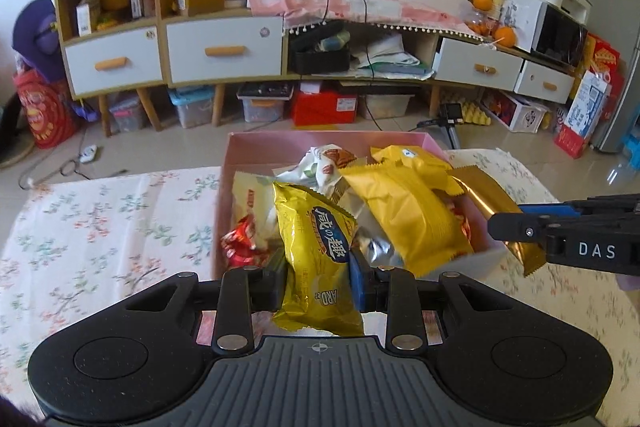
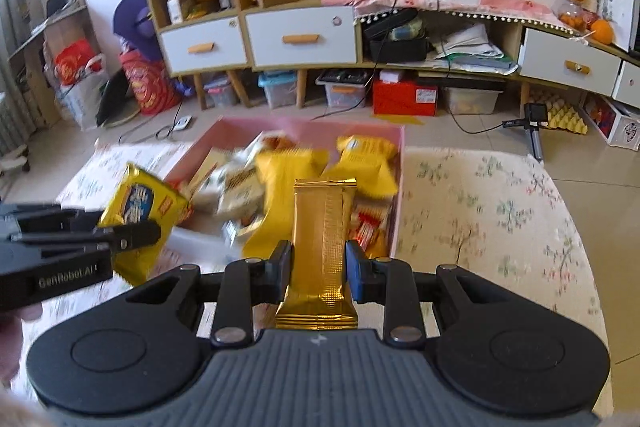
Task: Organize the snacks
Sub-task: 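Carry both held packets up and over the pink box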
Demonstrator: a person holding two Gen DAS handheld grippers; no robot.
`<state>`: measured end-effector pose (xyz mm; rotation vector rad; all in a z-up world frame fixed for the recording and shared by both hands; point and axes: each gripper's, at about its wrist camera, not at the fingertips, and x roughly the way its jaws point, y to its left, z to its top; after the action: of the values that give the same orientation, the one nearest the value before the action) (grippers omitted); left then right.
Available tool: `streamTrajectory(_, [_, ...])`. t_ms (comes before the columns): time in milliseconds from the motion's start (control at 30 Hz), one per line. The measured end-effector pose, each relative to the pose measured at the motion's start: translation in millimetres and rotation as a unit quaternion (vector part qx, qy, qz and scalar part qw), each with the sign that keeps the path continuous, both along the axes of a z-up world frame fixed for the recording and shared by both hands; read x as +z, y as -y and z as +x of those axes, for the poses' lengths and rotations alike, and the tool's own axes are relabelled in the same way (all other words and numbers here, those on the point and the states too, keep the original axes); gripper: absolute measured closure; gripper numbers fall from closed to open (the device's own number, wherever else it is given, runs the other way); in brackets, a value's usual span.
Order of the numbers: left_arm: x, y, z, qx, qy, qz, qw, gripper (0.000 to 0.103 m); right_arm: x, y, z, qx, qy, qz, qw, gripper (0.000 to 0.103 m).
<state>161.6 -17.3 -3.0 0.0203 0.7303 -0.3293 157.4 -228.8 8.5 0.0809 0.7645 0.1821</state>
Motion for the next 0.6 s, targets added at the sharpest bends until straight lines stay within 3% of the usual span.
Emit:
streamTrajectory(133, [-10.5,5.3,23.6,-0.009,-0.026,-0.013,0.9995,0.074,-12.4,5.7,24.2,-0.012,-0.012,0.019,1.000,0.077])
streamTrajectory(600, [-30.2,23.6,54.9,-0.029,-0.015,0.006,0.9995,0.074,-32.3,-2.1,55.7,-0.015,-0.014,0.004,1.000,0.077])
